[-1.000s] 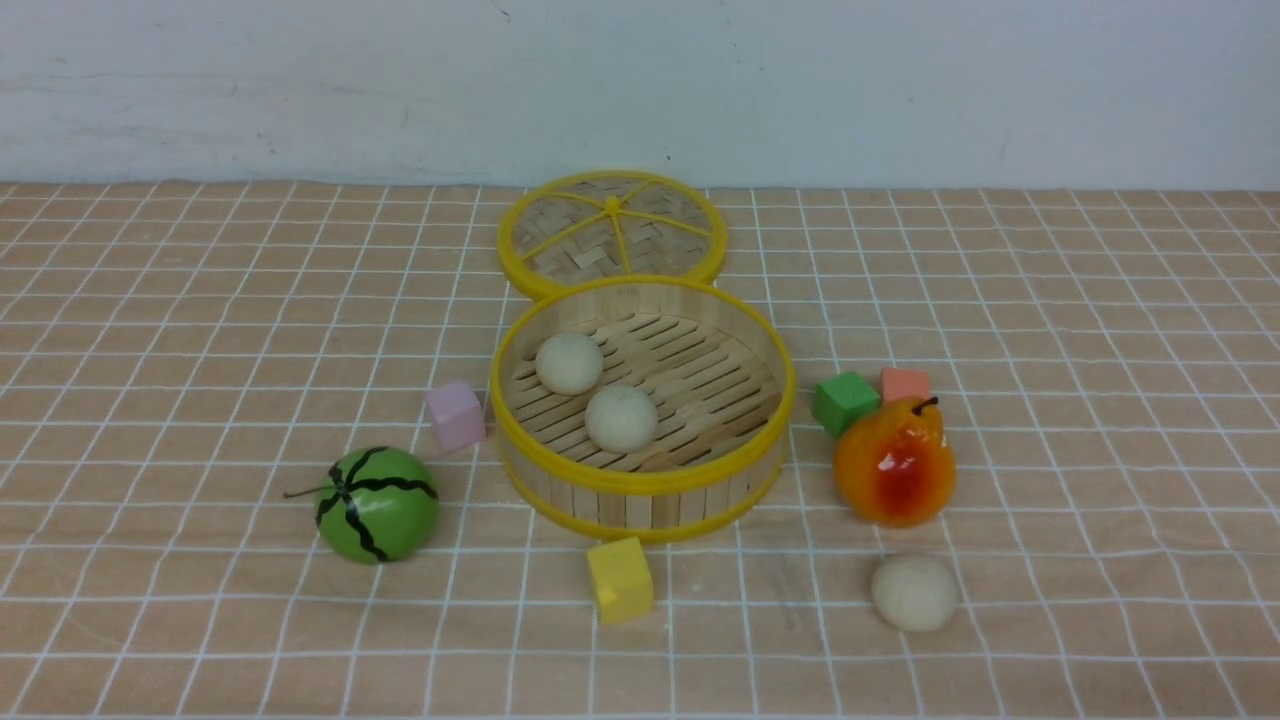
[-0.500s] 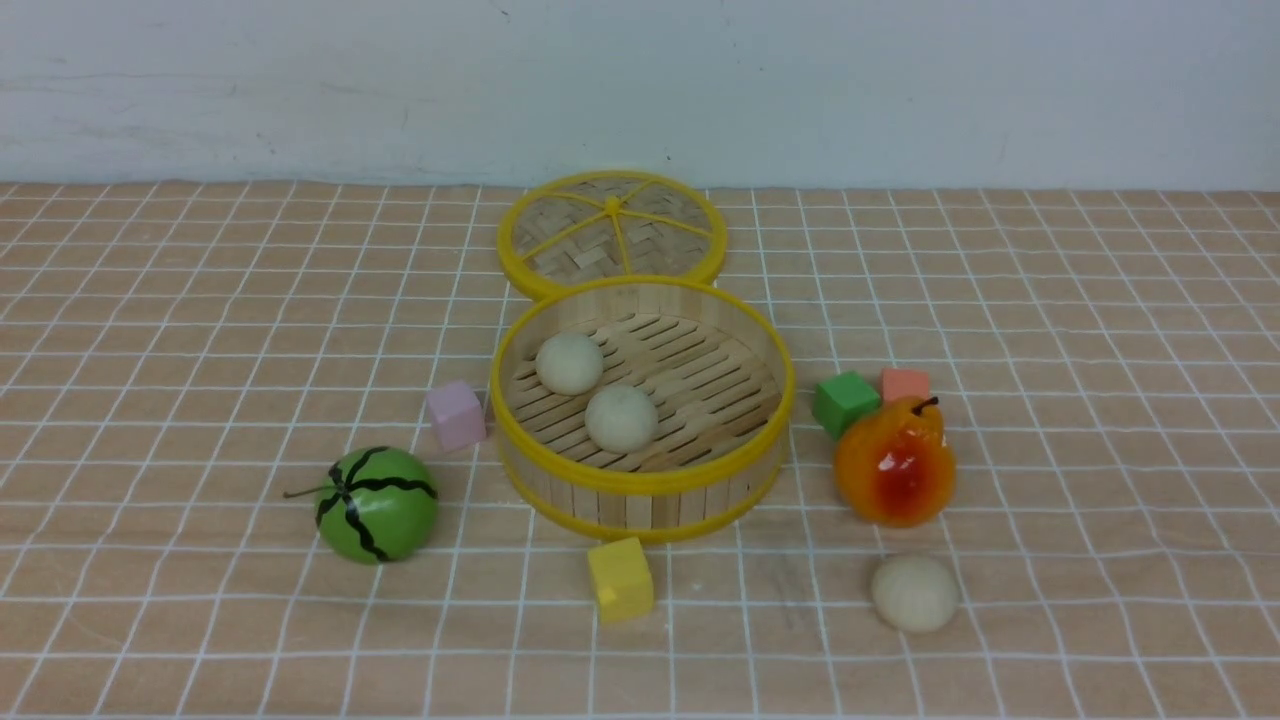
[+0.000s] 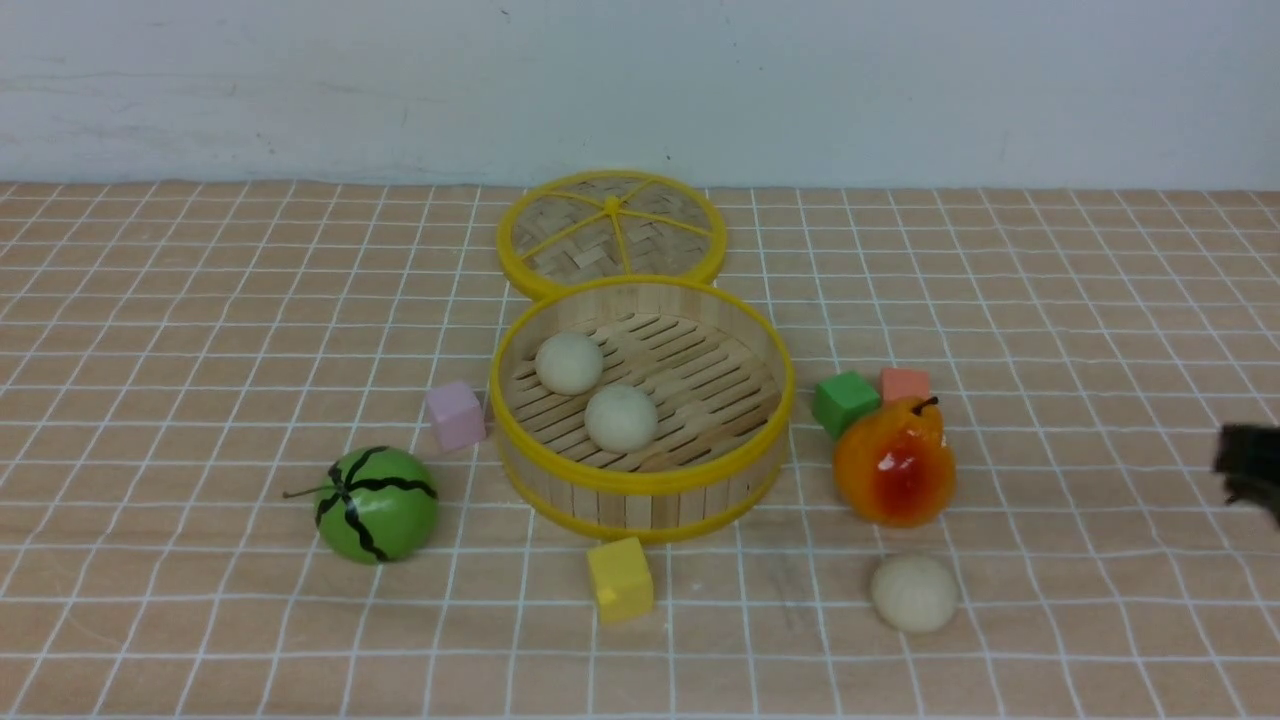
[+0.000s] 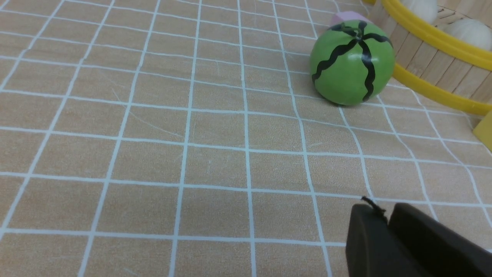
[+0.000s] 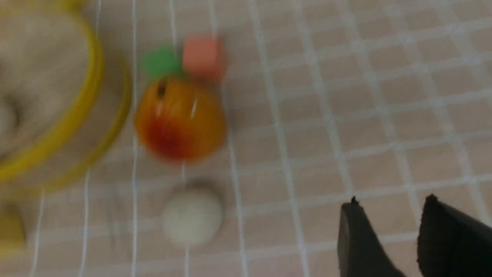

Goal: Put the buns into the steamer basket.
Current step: Use the right arm to grab a steamed stuffed bun

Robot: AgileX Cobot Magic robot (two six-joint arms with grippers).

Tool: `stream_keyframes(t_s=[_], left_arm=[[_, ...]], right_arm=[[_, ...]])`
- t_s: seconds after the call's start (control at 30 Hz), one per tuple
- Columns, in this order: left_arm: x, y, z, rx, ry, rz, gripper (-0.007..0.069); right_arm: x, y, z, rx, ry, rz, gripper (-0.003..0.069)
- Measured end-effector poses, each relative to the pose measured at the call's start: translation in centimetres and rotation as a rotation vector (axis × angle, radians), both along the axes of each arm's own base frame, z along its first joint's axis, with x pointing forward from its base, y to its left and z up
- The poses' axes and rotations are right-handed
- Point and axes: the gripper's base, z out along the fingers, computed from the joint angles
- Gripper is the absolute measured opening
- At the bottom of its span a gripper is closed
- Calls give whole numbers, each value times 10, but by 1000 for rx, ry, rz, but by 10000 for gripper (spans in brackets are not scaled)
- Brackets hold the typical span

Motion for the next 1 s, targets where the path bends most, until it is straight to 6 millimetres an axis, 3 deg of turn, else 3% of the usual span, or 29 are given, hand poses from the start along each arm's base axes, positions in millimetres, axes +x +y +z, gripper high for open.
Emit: stream_keyframes(t_s=[0.13,0.3,0.43,0.67,1.0], left_arm=[[0,0,0,0,0,0,76],[0,0,0,0,0,0,83],[0,0,0,0,0,0,88],[0,0,0,0,0,0,92],[0,0,0,0,0,0,92]], right_arm=[[15,29,-16,-16,148,148,241],[48,73,-31,-59,274,342,241],[73,91,-45,-84,323,390,241],[100,101,-82,-158,399,414,241],[110,104,-99,-166,399,413,228]])
